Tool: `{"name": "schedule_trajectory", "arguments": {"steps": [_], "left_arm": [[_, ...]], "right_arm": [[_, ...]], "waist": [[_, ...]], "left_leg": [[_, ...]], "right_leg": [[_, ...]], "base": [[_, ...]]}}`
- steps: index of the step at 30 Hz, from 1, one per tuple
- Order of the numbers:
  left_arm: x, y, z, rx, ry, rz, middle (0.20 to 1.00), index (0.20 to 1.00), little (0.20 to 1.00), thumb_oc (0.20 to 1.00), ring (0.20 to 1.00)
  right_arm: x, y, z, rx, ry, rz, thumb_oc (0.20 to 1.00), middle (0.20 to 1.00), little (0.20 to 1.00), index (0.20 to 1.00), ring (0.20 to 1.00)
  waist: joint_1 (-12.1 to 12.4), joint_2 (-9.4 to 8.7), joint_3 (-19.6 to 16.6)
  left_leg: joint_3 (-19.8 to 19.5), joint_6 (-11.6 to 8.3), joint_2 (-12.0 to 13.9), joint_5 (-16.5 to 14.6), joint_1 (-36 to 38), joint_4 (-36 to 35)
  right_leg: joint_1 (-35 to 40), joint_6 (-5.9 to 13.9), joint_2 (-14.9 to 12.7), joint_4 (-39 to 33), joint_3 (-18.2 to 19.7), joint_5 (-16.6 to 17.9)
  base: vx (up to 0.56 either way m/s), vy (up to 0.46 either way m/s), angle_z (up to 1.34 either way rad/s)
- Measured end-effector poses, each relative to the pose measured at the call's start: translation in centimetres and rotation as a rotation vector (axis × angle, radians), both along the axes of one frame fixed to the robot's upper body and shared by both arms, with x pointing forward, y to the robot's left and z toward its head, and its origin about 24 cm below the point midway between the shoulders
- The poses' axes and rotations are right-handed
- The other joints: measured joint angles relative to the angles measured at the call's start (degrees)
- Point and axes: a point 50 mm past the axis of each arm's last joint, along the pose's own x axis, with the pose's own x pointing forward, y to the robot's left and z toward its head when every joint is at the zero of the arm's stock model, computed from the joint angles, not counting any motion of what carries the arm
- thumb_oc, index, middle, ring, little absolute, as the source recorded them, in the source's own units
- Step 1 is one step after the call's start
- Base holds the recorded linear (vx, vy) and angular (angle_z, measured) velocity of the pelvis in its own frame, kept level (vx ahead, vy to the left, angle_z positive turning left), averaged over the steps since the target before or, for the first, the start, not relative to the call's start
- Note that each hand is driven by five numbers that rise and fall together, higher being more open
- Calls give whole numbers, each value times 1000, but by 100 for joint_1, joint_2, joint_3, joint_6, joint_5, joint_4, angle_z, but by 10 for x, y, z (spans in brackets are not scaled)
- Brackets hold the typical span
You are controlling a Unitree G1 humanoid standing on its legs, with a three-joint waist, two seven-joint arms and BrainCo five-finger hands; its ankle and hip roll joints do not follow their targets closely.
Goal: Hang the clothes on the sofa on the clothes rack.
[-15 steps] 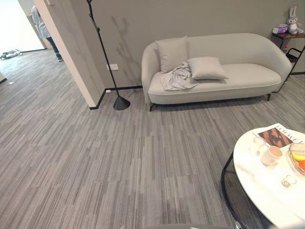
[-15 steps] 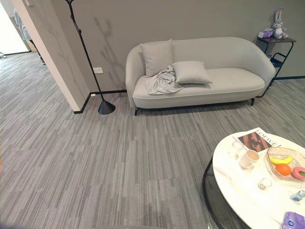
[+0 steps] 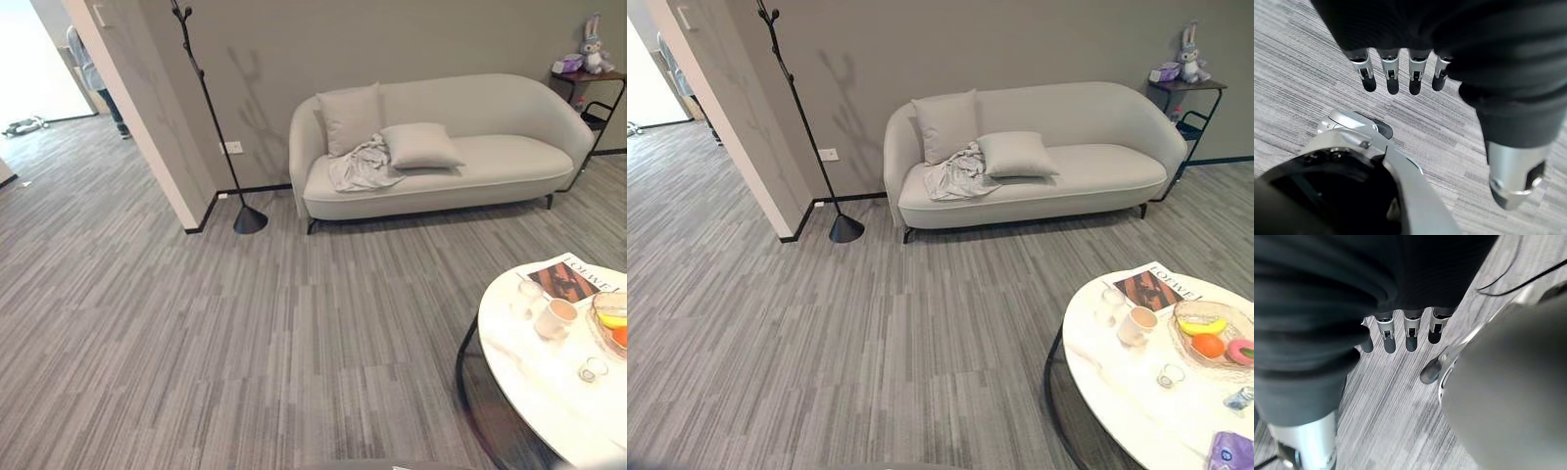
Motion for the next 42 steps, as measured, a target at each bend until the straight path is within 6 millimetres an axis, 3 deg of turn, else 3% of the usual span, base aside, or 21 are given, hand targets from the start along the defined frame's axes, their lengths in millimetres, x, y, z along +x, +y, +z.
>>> {"name": "schedule_trajectory", "arguments": {"steps": [7,18,22,23,25,27,29,30,34,37,39,40,41,42], "left_arm": [[1,0,0,0,-2,-3,1000,1000,1000,1000,1000],[-10,0,0,2,22,16,1000,1000,1000,1000,1000],[-8,2,0,13,18,54,1000,1000,1000,1000,1000],[-4,6,1,26,7,70,1000,1000,1000,1000,1000],[-4,8,1,35,8,83,1000,1000,1000,1000,1000],[-5,6,1,34,11,85,1000,1000,1000,1000,1000],[-2,-3,-1,16,11,77,1000,1000,1000,1000,1000],[6,-3,-1,19,-4,47,1000,1000,1000,1000,1000],[4,1,0,38,9,-10,1000,1000,1000,1000,1000],[2,0,0,39,-5,-18,1000,1000,1000,1000,1000],[10,4,1,51,-39,1,1000,1000,1000,1000,1000],[17,11,2,68,-54,16,1000,1000,1000,1000,1000],[12,11,2,62,-38,89,1000,1000,1000,1000,1000],[12,13,2,66,-37,126,1000,1000,1000,1000,1000]], "right_arm": [[8,-6,2,-18,-11,167,1000,1000,1000,1000,1000],[25,-8,4,-60,-45,398,1000,1000,1000,1000,1000],[31,-5,5,-67,-52,455,1000,1000,1000,1000,1000],[36,-2,5,-76,-55,492,1000,1000,1000,1000,1000],[38,-1,5,-87,-59,514,1000,1000,1000,1000,1000],[35,-5,5,-96,-49,523,1000,1000,1000,1000,1000],[36,-14,8,-122,-45,536,1000,1000,1000,1000,1000],[38,-14,8,-124,-48,537,1000,1000,1000,1000,1000],[45,-8,8,-122,-71,537,1000,1000,1000,1000,1000],[40,-8,7,-109,-73,518,1000,1000,1000,1000,1000],[38,-3,5,-92,-70,496,1000,1000,1000,1000,1000],[39,3,4,-77,-74,489,1000,1000,1000,1000,1000],[37,2,4,-72,-70,454,1000,1000,1000,1000,1000],[37,2,4,-70,-67,445,1000,1000,1000,1000,1000]], "waist": [[0,14,34],[-234,26,47],[-218,-31,150],[-180,-167,256],[-156,-207,298],[-235,-147,333],[-318,115,382],[-344,117,412],[-326,59,433],[-274,53,433],[-198,-99,500],[-85,-316,641],[71,-365,794],[97,-358,849]], "left_leg": [[38,-55,61,37,-37,-9],[230,-68,121,50,-180,-2],[308,-123,188,84,-174,180],[309,-215,153,143,-291,491],[290,-283,159,187,-320,630],[289,-292,173,191,-293,579],[306,-305,252,206,-26,-54],[298,-286,264,193,-46,-128],[301,-242,251,163,-55,-183],[290,-247,259,177,-11,-180],[48,-289,206,182,-485,609],[-183,-413,133,251,-829,1302],[-710,-511,81,308,-1335,2256],[-949,-726,31,440,-1614,2726]], "right_leg": [[-105,-40,59,46,105,-21],[-320,-20,96,41,196,36],[-296,-86,159,19,320,40],[-287,-187,76,-3,423,8],[-212,-225,45,-150,408,102],[-98,-232,70,-307,373,183],[-107,-137,217,-297,258,241],[-143,-123,229,-295,225,250],[-189,-145,220,-306,228,236],[-158,-150,237,-303,226,226],[-195,-209,132,-266,150,180],[-156,-306,18,-307,138,227],[-85,-418,63,-307,97,236],[-77,-474,53,-307,76,243]], "base": [[-46,-41,-6],[-19,-70,-9],[-68,-77,-22],[-5,-21,-34],[12,-16,-29],[31,5,4],[-34,24,25],[-26,10,26],[27,-7,-1],[-82,-60,3],[-109,-77,20],[-33,-50,26],[-33,-50,19],[101,7,25]]}}
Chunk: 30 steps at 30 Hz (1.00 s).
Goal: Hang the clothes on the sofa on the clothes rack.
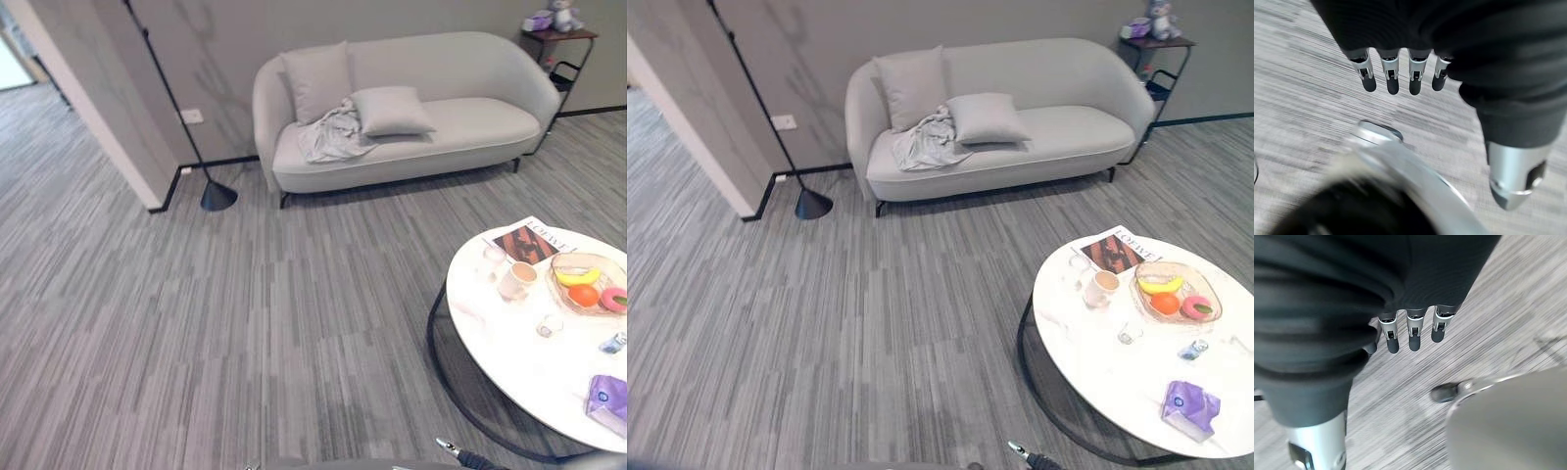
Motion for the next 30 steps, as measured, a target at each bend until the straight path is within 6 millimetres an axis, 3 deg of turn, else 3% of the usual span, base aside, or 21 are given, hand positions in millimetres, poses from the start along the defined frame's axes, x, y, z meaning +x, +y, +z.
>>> {"name": "schedule_trajectory", "arguments": {"steps": [2,4,5,7,8,10,11,12,15,17,20,21,22,23,24,25,26,27,28,29,30], "left_arm": [[-8,-3,-1,-18,28,49,1000,1000,1000,1000,1000],[-10,-9,-1,-38,40,58,1000,1000,1000,1000,1000],[-19,-11,-2,-47,64,64,1000,1000,1000,1000,1000],[-15,-12,-2,-51,59,63,1000,1000,1000,1000,1000],[-13,-13,-2,-56,58,62,1000,1000,1000,1000,1000],[-21,-15,-2,-60,85,71,1000,1000,1000,1000,1000],[-30,-16,-2,-63,117,95,1000,1000,1000,1000,1000],[-33,-17,-1,-67,129,96,1000,1000,1000,1000,1000],[-29,-17,-2,-64,125,103,1000,1000,1000,1000,1000],[-22,-8,0,-44,103,130,1000,1000,1000,1000,1000],[-12,4,2,-19,89,118,1000,1000,1000,1000,1000],[0,22,5,28,40,80,1000,1000,1000,1000,1000],[10,27,7,37,17,60,1000,1000,1000,1000,1000],[19,43,12,83,-16,6,1000,1000,1000,1000,1000],[32,47,14,95,-39,-43,1000,1000,1000,1000,1000],[52,51,18,121,-57,-150,1000,1000,1000,1000,1000],[55,48,17,123,-56,-211,1000,1000,1000,1000,1000],[70,41,18,118,-87,-271,1000,1000,1000,1000,1000],[75,36,17,114,-96,-306,1000,1000,1000,1000,1000],[78,26,16,101,-97,-369,1000,1000,1000,1000,1000],[78,26,15,103,-95,-391,1000,1000,1000,1000,1000]], "right_arm": [[-3,-1,0,-1,12,-15,1000,1000,1000,1000,1000],[-2,-5,1,-7,12,-28,1000,1000,1000,1000,1000],[2,-4,1,-9,6,-19,1000,1000,1000,1000,1000],[13,-5,3,-13,-12,-13,1000,1000,1000,1000,1000],[28,-3,6,-8,-48,-5,1000,1000,1000,1000,1000],[41,0,9,-3,-79,7,1000,1000,1000,1000,1000],[46,7,9,9,-87,32,1000,1000,1000,1000,1000],[49,11,9,13,-96,41,1000,1000,1000,1000,1000],[42,14,6,16,-65,70,1000,1000,1000,1000,1000],[23,19,1,24,10,79,1000,1000,1000,1000,1000],[4,27,-3,54,67,98,1000,1000,1000,1000,1000],[-4,31,-5,72,94,83,1000,1000,1000,1000,1000],[-14,33,-6,83,122,97,1000,1000,1000,1000,1000],[-11,33,-6,80,109,112,1000,1000,1000,1000,1000],[-12,36,-7,85,115,147,1000,1000,1000,1000,1000],[-5,40,-7,88,90,215,1000,1000,1000,1000,1000],[-2,40,-6,88,76,228,1000,1000,1000,1000,1000],[15,44,-4,89,6,266,1000,1000,1000,1000,1000],[29,44,0,83,-41,287,1000,1000,1000,1000,1000],[47,40,5,63,-112,331,1000,1000,1000,1000,1000],[54,43,7,58,-138,354,1000,1000,1000,1000,1000]], "waist": [[8,7,15],[26,63,52],[111,141,93],[124,165,128],[310,243,229],[407,301,287],[627,311,293],[716,265,295],[777,208,290],[781,29,246],[791,-331,173],[678,-585,-39],[679,-605,-67],[685,-736,-201],[724,-779,-254],[716,-828,-257],[670,-765,-247],[489,-536,-184],[398,-329,-123],[150,120,-115],[97,270,-112]], "left_leg": [[-29,22,19,-25,-268,-39],[114,60,-59,-15,-262,-1216],[153,20,-218,39,-146,-2081],[9,-100,-416,131,-157,-3088],[-10,-131,-466,208,-359,-3101],[-30,-189,-470,292,-459,-3104],[-167,-222,-380,288,-595,-3098],[-123,-229,-324,292,-652,-3060],[33,-212,-176,293,-654,-3058],[221,95,-62,158,-541,-2470],[543,521,-324,-127,-616,-1625],[663,691,-430,-224,-383,-1763],[679,694,-482,-224,-177,-1969],[822,692,-539,-221,93,-2151],[832,762,-597,-270,149,-2091],[884,1095,-789,-375,261,-2008],[721,1446,-924,-264,358,-2021],[529,1862,-1024,-265,596,-2107],[431,1905,-1003,-246,817,-2238],[275,1894,-857,-227,1022,-2381],[259,1788,-867,-142,1110,-2477]], "right_leg": [[34,-87,12,-3,-189,-27],[-64,-108,41,-3,-311,-45],[-47,-115,116,-3,-309,-41],[-161,-124,154,-2,-295,-42],[-188,-170,250,-5,-137,-49],[-104,-193,342,-1,-7,-64],[-147,-197,423,141,329,-195],[-121,-277,419,181,450,-277],[182,-224,368,13,817,-378],[327,5,176,86,1089,-647],[473,223,-208,405,1214,-1169],[-8,935,-193,2289,1201,-1522],[-168,1074,-178,3092,1088,-1562],[-311,1488,-185,4065,770,-1430],[-295,1675,-143,4383,690,-1186],[-444,1899,-327,5164,274,363],[-414,1786,-466,5444,-54,523],[-438,1408,-439,5795,-432,201],[-455,1043,-390,5820,-662,-111],[-677,672,-189,5380,-1014,-903],[-817,743,-204,4961,-1123,-1017]], "base": [[119,26,35],[255,53,38],[333,52,28],[296,24,6],[472,62,-41],[472,88,-65],[313,72,-98],[466,110,-113],[455,126,-63],[534,184,-70],[463,176,-76],[461,210,-55],[475,294,-54],[641,424,-35],[629,465,-21],[479,357,11],[494,294,33],[470,200,44],[303,94,57],[270,41,50],[469,-19,39]]}}
